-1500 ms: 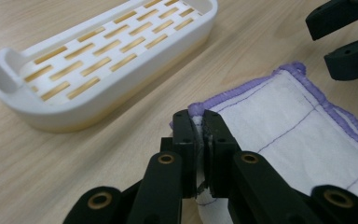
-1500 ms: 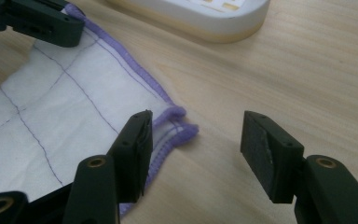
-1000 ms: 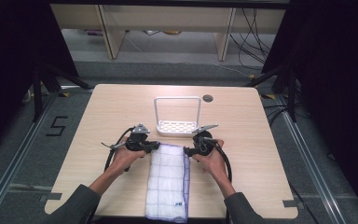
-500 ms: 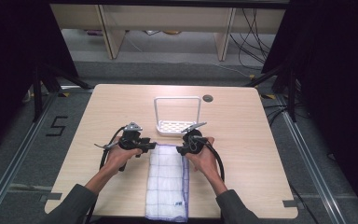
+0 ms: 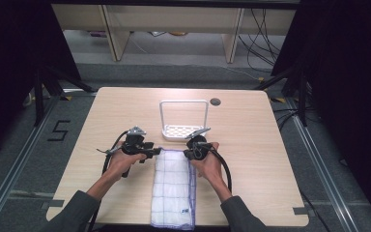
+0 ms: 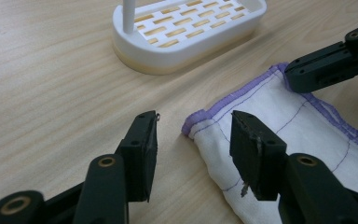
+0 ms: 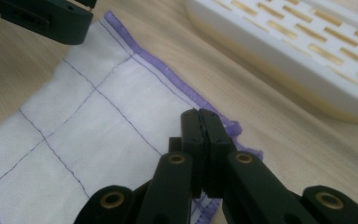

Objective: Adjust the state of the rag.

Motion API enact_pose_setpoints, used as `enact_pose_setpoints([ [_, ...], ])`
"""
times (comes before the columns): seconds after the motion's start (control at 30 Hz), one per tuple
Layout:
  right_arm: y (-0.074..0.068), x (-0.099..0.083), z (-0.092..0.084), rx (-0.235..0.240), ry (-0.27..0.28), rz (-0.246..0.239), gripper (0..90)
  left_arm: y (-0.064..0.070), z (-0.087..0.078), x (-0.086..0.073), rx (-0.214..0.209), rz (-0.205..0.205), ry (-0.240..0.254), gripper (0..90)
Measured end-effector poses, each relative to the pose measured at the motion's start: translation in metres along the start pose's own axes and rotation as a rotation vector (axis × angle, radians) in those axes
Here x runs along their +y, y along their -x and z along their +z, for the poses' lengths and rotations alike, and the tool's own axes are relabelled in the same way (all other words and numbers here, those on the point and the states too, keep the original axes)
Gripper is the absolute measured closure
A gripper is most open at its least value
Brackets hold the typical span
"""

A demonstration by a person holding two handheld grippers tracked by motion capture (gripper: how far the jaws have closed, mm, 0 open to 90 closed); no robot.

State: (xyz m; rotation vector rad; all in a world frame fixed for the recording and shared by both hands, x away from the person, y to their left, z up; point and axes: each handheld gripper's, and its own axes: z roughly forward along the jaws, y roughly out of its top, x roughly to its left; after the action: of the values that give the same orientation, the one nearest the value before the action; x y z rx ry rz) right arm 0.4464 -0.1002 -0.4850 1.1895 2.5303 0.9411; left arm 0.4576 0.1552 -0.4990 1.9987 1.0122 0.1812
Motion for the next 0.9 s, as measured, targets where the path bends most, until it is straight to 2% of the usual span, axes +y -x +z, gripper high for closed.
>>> enact_pose_setpoints([
  [0.07,-0.002,0.002,-0.006,0.003,0.017,-0.008,90.0,-0.001,-0.002,0.000,0.007,0.005,0.002,50.7],
  [0.1,-0.003,0.002,-0.010,0.003,0.031,-0.015,90.0,0.000,-0.002,0.000,0.006,-0.014,0.017,50.7],
  [0.13,-0.003,0.002,-0.010,0.003,0.031,-0.015,90.0,0.000,-0.002,0.000,0.006,-0.014,0.017,50.6],
  [0.17,-0.005,0.002,-0.023,0.018,0.039,-0.007,90.0,0.001,-0.004,0.001,0.004,-0.017,0.026,50.5],
  [0.2,-0.004,0.001,-0.027,0.007,0.067,-0.013,90.0,0.000,-0.004,0.001,0.003,-0.015,0.025,50.5],
  [0.27,-0.001,-0.001,-0.034,0.011,0.045,-0.005,90.0,0.000,-0.004,0.002,0.003,-0.013,0.021,50.2],
  [0.33,0.004,-0.004,-0.029,0.007,0.067,0.034,86.3,0.000,-0.004,0.002,0.007,-0.015,0.023,49.8],
  [0.37,0.005,-0.005,-0.025,0.009,0.038,0.041,81.7,-0.001,-0.004,0.002,0.009,-0.014,0.018,49.8],
  [0.4,0.005,-0.006,-0.020,0.003,0.027,0.054,76.3,-0.002,-0.006,0.002,0.008,0.007,0.000,49.6],
  [0.47,0.005,-0.005,-0.015,-0.005,0.013,0.051,75.7,-0.002,-0.006,0.002,0.010,-0.001,0.007,49.2],
  [0.5,0.003,-0.004,-0.010,0.012,-0.004,0.055,74.4,-0.003,-0.007,0.002,0.009,-0.007,0.007,48.8],
  [0.6,0.001,-0.004,-0.004,0.008,-0.021,0.043,72.9,-0.004,-0.007,0.002,0.006,-0.001,-0.006,48.3],
  [0.63,-0.001,-0.004,-0.003,0.006,-0.040,0.053,72.9,-0.004,-0.007,0.001,0.006,0.001,-0.013,48.2],
  [0.77,-0.001,-0.005,0.002,0.000,-0.056,0.054,74.6,-0.003,-0.006,0.001,0.003,0.002,-0.015,47.9],
  [0.8,-0.001,-0.006,0.004,0.002,-0.046,0.041,78.3,0.000,-0.005,0.001,0.007,-0.019,0.011,47.9],
  [0.83,-0.003,-0.006,0.003,0.004,-0.041,0.035,85.2,0.000,-0.005,0.001,0.004,-0.017,0.007,47.8],
  [0.87,-0.002,-0.007,0.004,0.020,-0.023,0.031,88.1,-0.001,-0.005,0.001,0.003,-0.018,0.009,47.7],
  [0.9,-0.002,-0.007,0.002,0.010,-0.022,0.021,89.2,-0.002,-0.007,0.002,0.003,0.003,-0.010,47.7],
])
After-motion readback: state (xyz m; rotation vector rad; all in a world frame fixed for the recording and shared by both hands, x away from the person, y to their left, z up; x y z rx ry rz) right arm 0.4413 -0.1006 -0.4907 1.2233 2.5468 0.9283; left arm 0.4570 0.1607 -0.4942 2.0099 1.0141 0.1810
